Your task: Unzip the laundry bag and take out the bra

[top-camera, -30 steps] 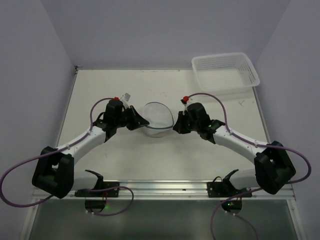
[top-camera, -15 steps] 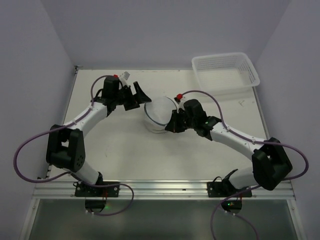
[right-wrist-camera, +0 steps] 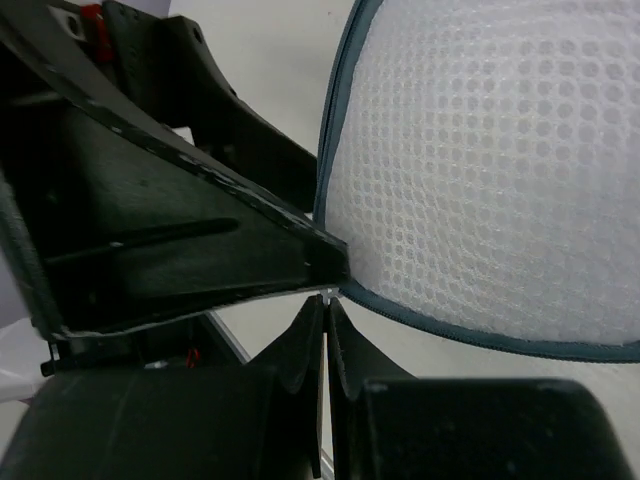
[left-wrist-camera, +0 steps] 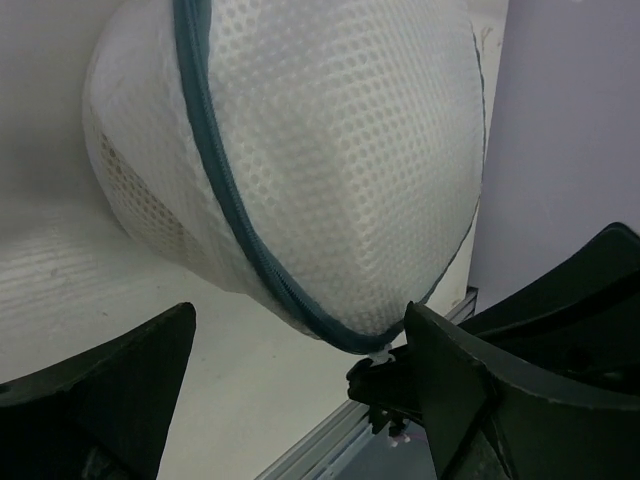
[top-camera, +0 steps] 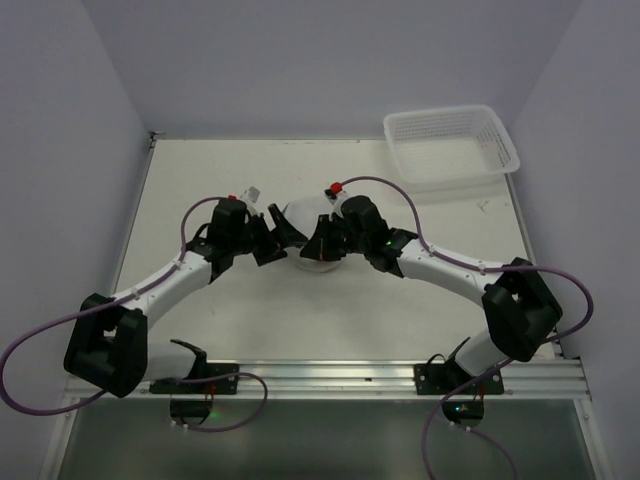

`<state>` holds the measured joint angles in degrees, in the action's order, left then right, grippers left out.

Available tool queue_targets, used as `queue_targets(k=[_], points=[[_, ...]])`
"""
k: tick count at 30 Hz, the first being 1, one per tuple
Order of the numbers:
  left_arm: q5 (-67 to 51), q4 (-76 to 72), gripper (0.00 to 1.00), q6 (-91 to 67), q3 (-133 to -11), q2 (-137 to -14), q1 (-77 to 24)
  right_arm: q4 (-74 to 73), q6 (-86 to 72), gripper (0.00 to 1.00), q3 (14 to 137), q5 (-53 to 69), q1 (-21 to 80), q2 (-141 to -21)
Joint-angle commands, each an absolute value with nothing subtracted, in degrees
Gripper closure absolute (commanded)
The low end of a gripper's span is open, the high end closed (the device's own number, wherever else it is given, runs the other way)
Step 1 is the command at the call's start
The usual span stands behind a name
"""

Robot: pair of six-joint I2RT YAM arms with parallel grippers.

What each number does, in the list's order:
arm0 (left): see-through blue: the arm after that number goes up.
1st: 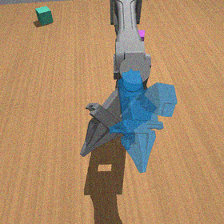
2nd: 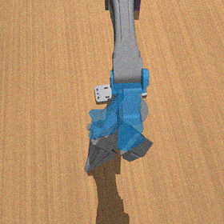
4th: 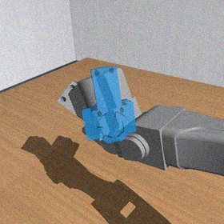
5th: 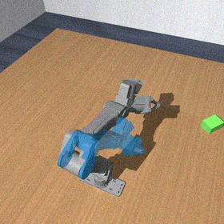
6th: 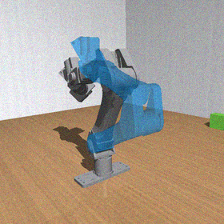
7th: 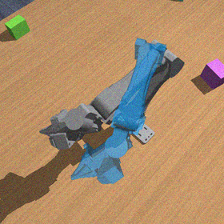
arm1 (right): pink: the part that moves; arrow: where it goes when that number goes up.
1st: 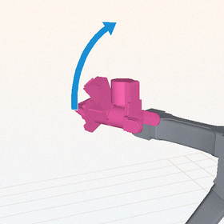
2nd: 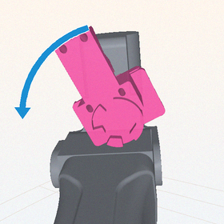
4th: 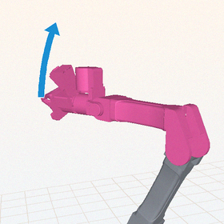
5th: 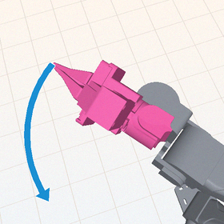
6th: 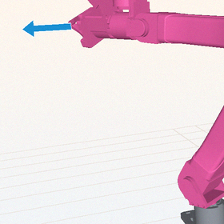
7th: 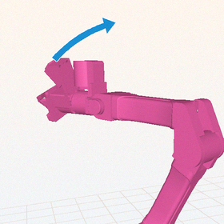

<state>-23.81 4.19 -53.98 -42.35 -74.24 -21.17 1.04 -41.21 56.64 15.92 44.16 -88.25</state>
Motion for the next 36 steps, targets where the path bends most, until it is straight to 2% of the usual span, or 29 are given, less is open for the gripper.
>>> queue_targets(k=[1, 5, 6, 8, 9, 10, 11, 18, 21, 26, 27, 28, 29, 31, 32, 34, 35, 36], points=[[-20.6, -2.0, 0.13, -58.8, -39.8, -73.3, -22.9, 4.2, -42.5, 1.0, 59.4, 15.2, 45.0, -88.1], [-19.6, -3.2, 0.37, -59.7, -39.3, -74.0, -23.5, 3.6, -41.8, 1.0, 59.0, 15.4, 45.5, -87.6], [-18.9, -3.5, 0.55, -59.6, -39.3, -73.8, -23.5, 2.9, -41.5, 1.0, 58.6, 14.8, 45.5, -87.3], [-18.5, -3.3, 0.75, -59.3, -39.5, -73.7, -23.5, 1.7, -40.1, 1.0, 57.1, 13.7, 45.5, -85.6], [-18.1, -2.5, 0.91, -58.5, -39.7, -73.5, -23.4, 0.7, -39.4, 1.0, 56.2, 12.1, 45.5, -84.8], [-17.5, -1.9, 0.97, -58.0, -40.2, -73.2, -23.4, 0.4, -38.6, 1.0, 55.2, 11.0, 45.2, -83.8], [-17.3, -1.2, 1.0, -57.4, -40.3, -73.1, -23.3, 0.2, -36.9, 1.0, 53.1, 9.9, 44.9, -82.8], [-22.8, 3.9, 1.0, -49.9, -40.3, -72.4, -20.3, -6.6, -28.9, 1.0, 44.0, 7.4, 33.0, -72.7], [-27.3, 6.7, 1.0, -43.0, -42.0, -73.1, -18.3, -8.0, -25.3, 1.0, 43.1, 7.3, 27.3, -71.0], [-31.4, 12.4, 1.0, -33.1, -48.6, -77.9, -14.8, -10.2, -22.9, 1.0, 47.5, 12.0, 27.4, -72.4], [-31.0, 12.7, 0.99, -32.4, -51.4, -79.9, -14.5, -9.0, -23.6, 1.0, 47.5, 14.1, 28.0, -72.7], [-30.9, 12.6, 0.93, -32.4, -52.7, -80.8, -14.2, -8.1, -24.6, 1.0, 47.5, 14.8, 29.3, -73.1], [-30.9, 12.0, 0.76, -32.8, -54.1, -81.8, -14.2, -6.2, -27.5, 1.0, 47.1, 15.7, 29.8, -73.5], [-31.6, 11.1, 0.58, -35.5, -57.9, -84.2, -14.2, -4.0, -31.4, 1.0, 46.9, 17.8, 31.9, -74.4], [-31.8, 9.5, 0.44, -37.0, -58.4, -84.5, -14.2, -2.5, -34.9, 1.0, 46.7, 18.3, 32.8, -75.1], [-29.7, 9.2, 0.3, -41.6, -58.4, -83.8, -14.2, -0.4, -37.5, 1.0, 47.3, 17.5, 36.2, -76.2], [-28.8, 8.4, 0.13, -43.2, -57.6, -83.1, -14.2, 1.3, -39.5, 1.0, 48.6, 16.9, 37.3, -76.8], [-27.6, 7.9, 0.06, -46.4, -56.5, -81.0, -14.2, 2.6, -40.5, 1.0, 49.3, 15.9, 39.1, -78.2]])
